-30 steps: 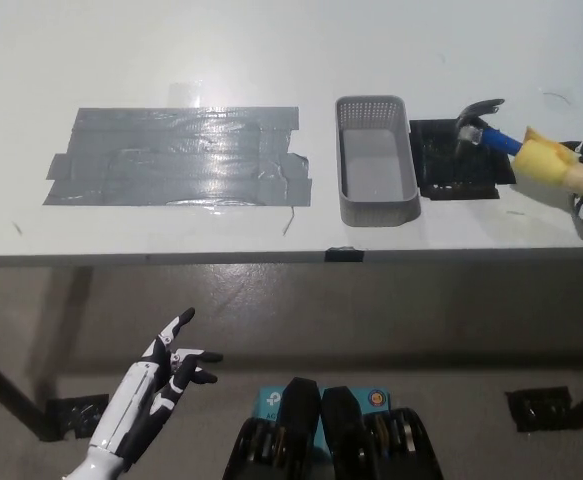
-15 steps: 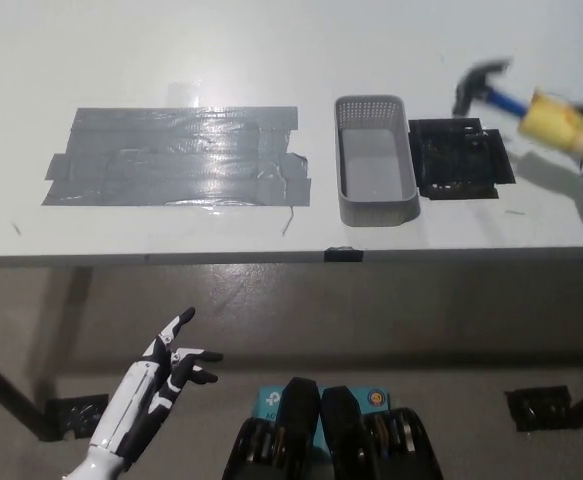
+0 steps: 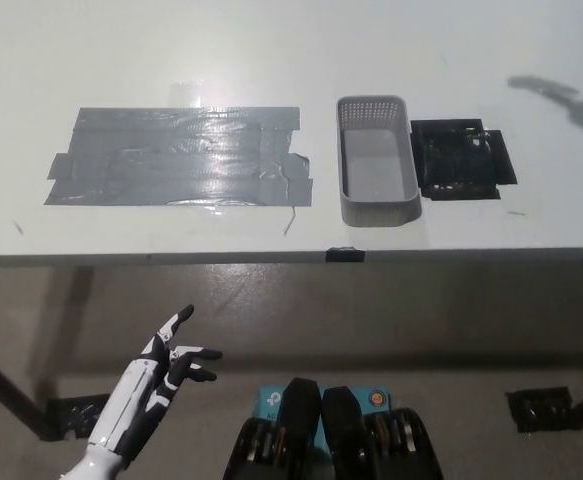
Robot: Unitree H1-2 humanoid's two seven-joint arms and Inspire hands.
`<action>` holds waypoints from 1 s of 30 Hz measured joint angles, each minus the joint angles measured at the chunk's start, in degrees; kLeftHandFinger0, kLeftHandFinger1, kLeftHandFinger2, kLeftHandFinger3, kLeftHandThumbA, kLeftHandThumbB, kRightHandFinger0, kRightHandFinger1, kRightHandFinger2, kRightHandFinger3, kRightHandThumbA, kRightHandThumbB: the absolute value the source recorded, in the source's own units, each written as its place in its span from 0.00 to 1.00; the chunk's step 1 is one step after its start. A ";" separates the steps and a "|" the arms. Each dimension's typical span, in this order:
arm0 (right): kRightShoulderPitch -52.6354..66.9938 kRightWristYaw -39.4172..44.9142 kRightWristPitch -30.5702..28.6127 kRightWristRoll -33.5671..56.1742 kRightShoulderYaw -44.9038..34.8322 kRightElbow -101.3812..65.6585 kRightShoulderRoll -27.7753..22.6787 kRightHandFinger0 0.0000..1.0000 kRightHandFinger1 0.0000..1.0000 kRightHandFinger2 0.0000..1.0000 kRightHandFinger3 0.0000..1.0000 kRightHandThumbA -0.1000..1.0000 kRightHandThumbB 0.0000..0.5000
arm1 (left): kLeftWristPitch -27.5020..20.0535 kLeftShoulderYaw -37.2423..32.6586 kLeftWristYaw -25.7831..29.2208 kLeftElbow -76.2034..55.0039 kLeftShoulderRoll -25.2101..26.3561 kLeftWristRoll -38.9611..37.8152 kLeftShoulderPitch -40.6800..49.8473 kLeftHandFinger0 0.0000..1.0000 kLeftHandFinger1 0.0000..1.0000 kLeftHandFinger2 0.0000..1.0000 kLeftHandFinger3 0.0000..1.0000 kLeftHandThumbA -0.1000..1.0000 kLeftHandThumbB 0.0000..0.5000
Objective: The robot picks the hammer with right hand and hits the black area on the desk and places it back.
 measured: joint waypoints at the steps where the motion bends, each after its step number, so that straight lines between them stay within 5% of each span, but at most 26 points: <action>1: 0.93 0.15 -0.01 -0.04 0.61 -0.67 0.02 0.25 0.70 1.00 1.00 0.00 0.25 | -0.01 -0.02 0.00 0.00 0.00 0.03 0.02 0.66 0.57 0.67 1.00 0.99 0.03; 5: 5.42 0.41 -0.13 -1.03 4.11 -1.78 0.65 0.26 0.72 1.00 1.00 0.00 0.26 | -0.01 -0.01 0.00 -0.05 0.05 0.00 0.07 0.66 0.56 0.66 1.00 0.97 0.00; 8: 8.62 0.38 -1.07 -2.50 8.15 0.02 1.53 0.11 0.53 0.92 0.97 0.00 0.29 | -0.01 0.01 0.00 -0.29 0.09 -0.02 0.10 0.65 0.56 0.66 1.00 0.97 0.00; 10: 10.54 0.13 -2.41 -3.56 10.51 1.80 2.07 0.05 0.49 0.93 1.00 0.00 0.27 | -0.01 0.02 0.00 -0.58 0.09 -0.03 0.10 0.65 0.55 0.65 1.00 0.96 0.00; 13: 12.41 -0.49 -5.14 -5.91 15.28 5.69 2.73 0.03 0.51 0.94 0.92 0.00 0.33 | -0.01 0.07 0.00 -0.63 0.13 -0.02 0.13 0.65 0.56 0.66 1.00 0.98 0.02; 14: 12.51 -1.41 -6.38 -6.78 16.17 6.22 2.66 0.10 0.59 1.00 0.95 0.00 0.41 | 0.00 0.08 0.00 -0.63 0.16 -0.02 0.18 0.65 0.56 0.66 1.00 0.99 0.02; 15: 12.23 -2.05 -7.43 -7.98 17.64 6.31 2.29 0.10 0.54 0.82 0.76 0.00 0.42 | 0.01 0.06 0.00 -0.66 0.20 -0.03 0.15 0.65 0.56 0.66 1.00 0.99 0.03; 17: 11.44 -2.99 -9.07 -9.94 20.11 6.48 1.67 0.08 0.42 0.60 0.57 0.00 0.54 | 0.05 0.10 0.00 -0.71 0.23 -0.03 0.12 0.66 0.56 0.66 1.00 0.99 0.03; 19: 11.00 -3.92 -10.60 -12.10 22.41 6.59 1.10 0.00 0.32 0.54 0.48 0.00 0.49 | 0.05 0.13 0.00 -0.73 0.24 -0.04 0.12 0.65 0.56 0.65 1.00 0.98 0.01; 21: 10.46 -5.60 -11.97 -14.52 24.13 7.21 0.52 0.11 0.38 0.54 0.47 0.00 0.40 | 0.04 0.15 0.00 -0.73 0.28 -0.04 0.14 0.65 0.55 0.65 1.00 0.99 0.02; 23: 9.87 -6.95 -13.22 -16.34 25.12 7.80 0.08 0.00 0.21 0.40 0.33 0.00 0.33 | 0.04 0.15 0.00 -0.74 0.40 -0.04 0.17 0.65 0.56 0.65 1.00 0.99 0.04; 24: 9.69 -7.52 -13.62 -17.12 25.19 8.00 -0.04 0.00 0.19 0.52 0.36 0.00 0.33 | 0.05 0.17 0.00 -0.76 0.45 -0.04 0.17 0.65 0.56 0.65 1.00 0.99 0.03; 26: 9.61 -8.14 -14.23 -17.58 24.67 7.95 -0.18 0.04 0.47 1.00 0.60 0.00 0.32 | 0.06 0.19 0.00 -0.83 0.48 -0.05 0.17 0.66 0.56 0.65 1.00 0.99 0.02; 28: 9.59 -8.26 -14.52 -17.65 23.71 7.94 -0.18 0.13 0.74 1.00 0.89 0.00 0.26 | 0.08 0.19 0.00 -0.85 0.50 -0.05 0.15 0.68 0.57 0.67 1.00 1.00 0.04; 30: 9.59 -8.21 -14.53 -17.26 21.88 8.03 -0.10 0.09 0.69 1.00 1.00 0.00 0.24 | 0.12 0.19 -0.01 -0.89 0.53 -0.07 0.19 0.68 0.57 0.67 1.00 0.99 0.01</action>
